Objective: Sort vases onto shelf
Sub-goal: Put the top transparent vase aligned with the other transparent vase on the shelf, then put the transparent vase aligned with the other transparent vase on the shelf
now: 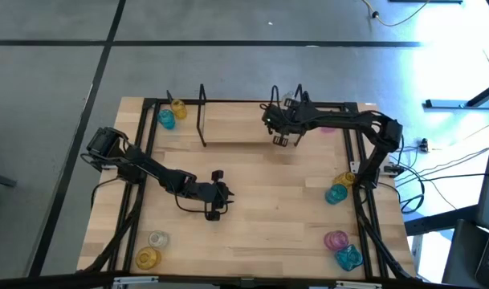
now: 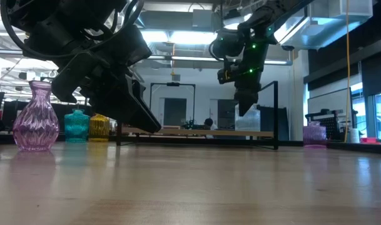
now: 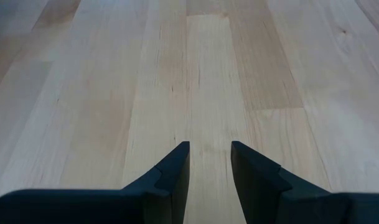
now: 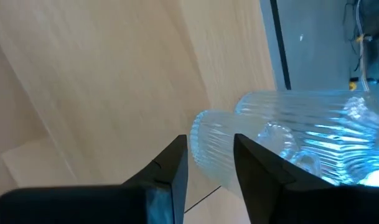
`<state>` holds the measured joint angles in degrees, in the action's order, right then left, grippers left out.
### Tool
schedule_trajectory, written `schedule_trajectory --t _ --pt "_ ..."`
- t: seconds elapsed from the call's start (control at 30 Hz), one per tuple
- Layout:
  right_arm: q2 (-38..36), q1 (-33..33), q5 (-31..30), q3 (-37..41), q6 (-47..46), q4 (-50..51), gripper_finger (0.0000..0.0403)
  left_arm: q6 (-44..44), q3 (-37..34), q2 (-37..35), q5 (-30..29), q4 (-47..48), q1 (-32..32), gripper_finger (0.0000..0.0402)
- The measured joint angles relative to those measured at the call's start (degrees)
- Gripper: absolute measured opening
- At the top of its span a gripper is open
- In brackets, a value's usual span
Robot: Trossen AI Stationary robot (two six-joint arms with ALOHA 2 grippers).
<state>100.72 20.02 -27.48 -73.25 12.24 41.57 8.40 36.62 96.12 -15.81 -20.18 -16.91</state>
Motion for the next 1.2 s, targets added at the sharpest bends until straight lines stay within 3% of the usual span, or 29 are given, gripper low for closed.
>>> schedule_trajectory --t 0.2,0.43,0.63,0.77,1.0,1.2 --pt "-3.6 -6.1 0.1 0.0 -3.0 0.2 0.0115 0.0 0.0 0.0 0.0 0.0 0.0 0.0110" --pt "-6.5 -18.0 4.1 0.0 -10.5 0.7 0.0115 0.0 0.0 0.0 0.0 -0.1 0.0 0.0110" --pt "-6.6 -30.0 -3.6 1.6 -17.4 1.2 0.0115 -5.8 0.2 0.0 -3.5 -3.8 0.0 0.0110" --pt "-6.9 -36.0 -11.2 6.0 -21.5 1.2 0.0115 -7.7 4.1 0.0 -6.1 -1.3 0.0 0.0110" --pt "-10.2 -41.0 -14.3 16.8 -28.0 -8.0 0.0115 -7.1 19.0 0.0 -7.7 23.1 0.0 0.0110" --pt "-13.9 -41.2 -11.3 25.4 -19.7 -22.0 0.0115 1.9 32.8 0.0 -6.6 49.1 0.1 0.0110"
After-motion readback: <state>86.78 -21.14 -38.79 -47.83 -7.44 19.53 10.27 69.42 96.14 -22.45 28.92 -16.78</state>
